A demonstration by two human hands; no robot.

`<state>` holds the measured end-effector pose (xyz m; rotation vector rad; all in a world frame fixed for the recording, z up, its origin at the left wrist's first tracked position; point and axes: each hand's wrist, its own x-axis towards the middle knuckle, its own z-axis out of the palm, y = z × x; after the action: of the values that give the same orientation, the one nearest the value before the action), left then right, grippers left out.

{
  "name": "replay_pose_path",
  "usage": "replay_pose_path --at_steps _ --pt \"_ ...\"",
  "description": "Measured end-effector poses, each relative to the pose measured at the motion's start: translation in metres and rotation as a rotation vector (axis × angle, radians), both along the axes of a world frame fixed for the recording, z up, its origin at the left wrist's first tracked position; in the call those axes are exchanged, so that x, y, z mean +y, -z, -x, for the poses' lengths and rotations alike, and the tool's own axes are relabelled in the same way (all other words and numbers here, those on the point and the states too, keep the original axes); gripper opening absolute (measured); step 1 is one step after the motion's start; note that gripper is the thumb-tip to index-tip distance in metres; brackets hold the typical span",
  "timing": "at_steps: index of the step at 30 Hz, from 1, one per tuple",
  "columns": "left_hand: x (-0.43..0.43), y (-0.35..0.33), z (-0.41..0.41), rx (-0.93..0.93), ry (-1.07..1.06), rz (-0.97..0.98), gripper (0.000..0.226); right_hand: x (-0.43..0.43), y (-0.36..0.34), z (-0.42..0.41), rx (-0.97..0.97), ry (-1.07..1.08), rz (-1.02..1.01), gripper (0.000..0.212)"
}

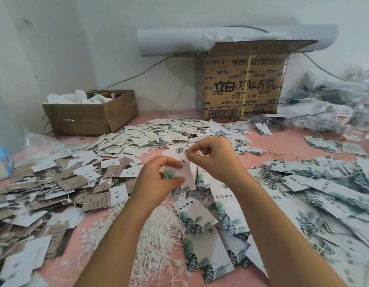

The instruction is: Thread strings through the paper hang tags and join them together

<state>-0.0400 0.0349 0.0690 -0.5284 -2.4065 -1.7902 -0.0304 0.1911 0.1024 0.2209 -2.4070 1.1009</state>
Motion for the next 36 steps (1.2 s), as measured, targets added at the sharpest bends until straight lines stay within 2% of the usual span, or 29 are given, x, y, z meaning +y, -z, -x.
replay_pose_path --at_steps 9,14,16,21,23,25,28,30,36 --pt "0.004 -0.004 -0.006 -0.009 0.096 -0.063 0.063 -0.001 0.001 0.002 0.041 0.083 -0.056 0.006" --pt "0.005 -0.006 -0.008 -0.030 0.096 -0.105 0.091 -0.002 -0.003 -0.001 0.018 0.041 -0.035 0.005" --pt "0.004 -0.006 -0.007 -0.050 0.096 -0.121 0.094 0.001 -0.009 -0.004 -0.035 -0.010 0.094 0.010" --pt "0.005 -0.003 -0.003 -0.090 0.106 -0.070 0.084 0.006 -0.025 -0.016 -0.098 -0.370 0.726 0.016" --pt "0.005 -0.002 -0.003 -0.114 0.126 -0.082 0.085 0.005 -0.026 -0.017 -0.103 -0.450 0.846 0.016" --pt "0.005 -0.002 -0.003 -0.099 0.148 -0.100 0.084 0.003 -0.026 -0.018 -0.109 -0.389 0.765 0.015" --pt "0.004 -0.005 -0.004 -0.054 0.164 -0.130 0.075 -0.002 -0.021 -0.015 -0.107 -0.165 0.366 0.014" --pt "0.004 -0.006 -0.005 -0.040 0.171 -0.151 0.072 -0.006 -0.017 -0.012 -0.115 -0.111 0.221 0.013" --pt "0.004 -0.007 -0.004 -0.019 0.154 -0.169 0.070 -0.008 -0.014 -0.010 -0.075 -0.074 0.196 0.017"
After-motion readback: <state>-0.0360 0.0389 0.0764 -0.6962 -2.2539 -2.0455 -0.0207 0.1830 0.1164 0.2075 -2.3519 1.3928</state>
